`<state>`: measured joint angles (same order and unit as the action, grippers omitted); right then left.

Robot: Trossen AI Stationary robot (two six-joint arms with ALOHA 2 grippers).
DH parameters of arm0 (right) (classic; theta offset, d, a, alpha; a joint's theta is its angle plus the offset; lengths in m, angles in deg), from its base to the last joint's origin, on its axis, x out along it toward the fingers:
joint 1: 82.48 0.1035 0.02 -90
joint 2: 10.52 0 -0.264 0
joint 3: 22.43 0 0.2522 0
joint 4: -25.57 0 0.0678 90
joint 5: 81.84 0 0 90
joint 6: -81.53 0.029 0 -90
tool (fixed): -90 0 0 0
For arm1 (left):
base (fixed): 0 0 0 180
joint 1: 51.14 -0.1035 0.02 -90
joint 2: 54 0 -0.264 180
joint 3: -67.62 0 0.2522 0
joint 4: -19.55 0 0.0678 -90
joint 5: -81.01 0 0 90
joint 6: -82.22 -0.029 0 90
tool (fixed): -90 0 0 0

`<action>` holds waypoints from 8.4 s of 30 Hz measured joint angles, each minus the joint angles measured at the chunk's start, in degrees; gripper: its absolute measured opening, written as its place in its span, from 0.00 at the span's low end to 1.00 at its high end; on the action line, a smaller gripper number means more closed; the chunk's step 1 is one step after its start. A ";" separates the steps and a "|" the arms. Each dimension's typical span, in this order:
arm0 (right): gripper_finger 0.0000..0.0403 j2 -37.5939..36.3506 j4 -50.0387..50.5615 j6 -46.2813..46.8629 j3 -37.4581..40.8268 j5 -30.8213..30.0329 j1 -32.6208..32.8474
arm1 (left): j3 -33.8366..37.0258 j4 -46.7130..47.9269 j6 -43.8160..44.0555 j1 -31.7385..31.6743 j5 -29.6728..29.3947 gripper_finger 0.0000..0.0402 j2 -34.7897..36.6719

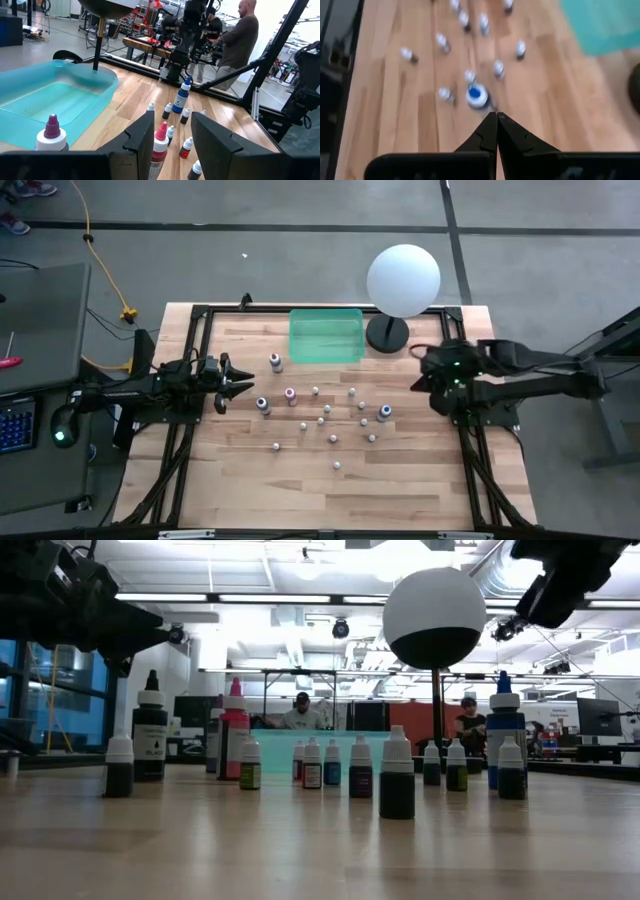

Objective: Pick & Place food coloring
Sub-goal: Put the large blue food coloring bottle into the green bin

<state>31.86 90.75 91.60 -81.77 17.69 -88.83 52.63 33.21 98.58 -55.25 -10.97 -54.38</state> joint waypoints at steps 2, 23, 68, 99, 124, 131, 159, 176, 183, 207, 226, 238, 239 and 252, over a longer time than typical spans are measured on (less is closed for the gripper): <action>0.00 2.15 0.15 -0.68 -0.01 0.88 0.02 | 0.01 0.00 -0.02 0.01 -0.01 0.32 0.00; 0.29 15.73 -3.71 -2.67 -0.11 4.26 0.02 | -0.01 0.00 0.00 0.00 0.00 0.32 0.00; 0.63 30.50 -13.56 -9.08 -0.11 -1.54 7.96 | 0.00 0.00 -0.02 0.00 0.00 0.32 0.00; 0.48 30.50 -17.86 -4.50 3.01 -5.11 10.16 | 0.01 0.00 0.00 0.01 -0.01 0.32 0.01; 0.33 30.41 -19.22 -1.52 2.79 -6.28 10.16 | -0.01 0.00 0.00 0.01 0.00 0.32 0.00; 0.29 30.43 -19.12 0.21 0.93 -6.75 10.16 | 0.01 0.00 -0.01 0.01 -0.01 0.32 0.01; 0.30 30.80 -17.05 13.07 -15.39 -24.05 8.93 | 0.01 0.00 -0.01 0.02 -0.02 0.32 0.00; 0.30 56.62 -16.55 5.82 -42.27 -25.32 3.96 | 0.01 0.00 -0.01 0.01 -0.01 0.32 0.01; 0.30 68.04 -15.29 0.90 -54.36 -24.09 -0.16 | 0.00 0.00 -0.01 0.00 0.00 0.32 0.01; 0.30 80.60 -13.14 -7.41 -65.36 -13.25 -13.08 | 0.01 0.00 -0.01 0.02 0.00 0.32 0.01; 0.30 84.66 -19.06 -9.49 -65.25 -9.56 -13.00 | -0.01 0.00 0.00 0.00 0.00 0.32 0.00; 0.30 86.68 -17.93 -8.65 -65.26 -7.08 -12.14 | -0.01 0.00 -0.02 0.01 -0.01 0.32 0.00; 0.30 86.78 -18.20 -8.72 -65.25 -7.07 -11.96 | 0.01 -0.01 0.00 0.00 -0.03 0.32 0.01; 0.33 86.78 -19.25 -9.05 -65.25 -5.67 -11.87 | -0.01 0.00 0.00 0.02 -0.02 0.32 0.02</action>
<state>118.65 71.51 82.55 -147.02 12.02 -100.70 52.63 33.21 98.58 -55.23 -10.99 -54.36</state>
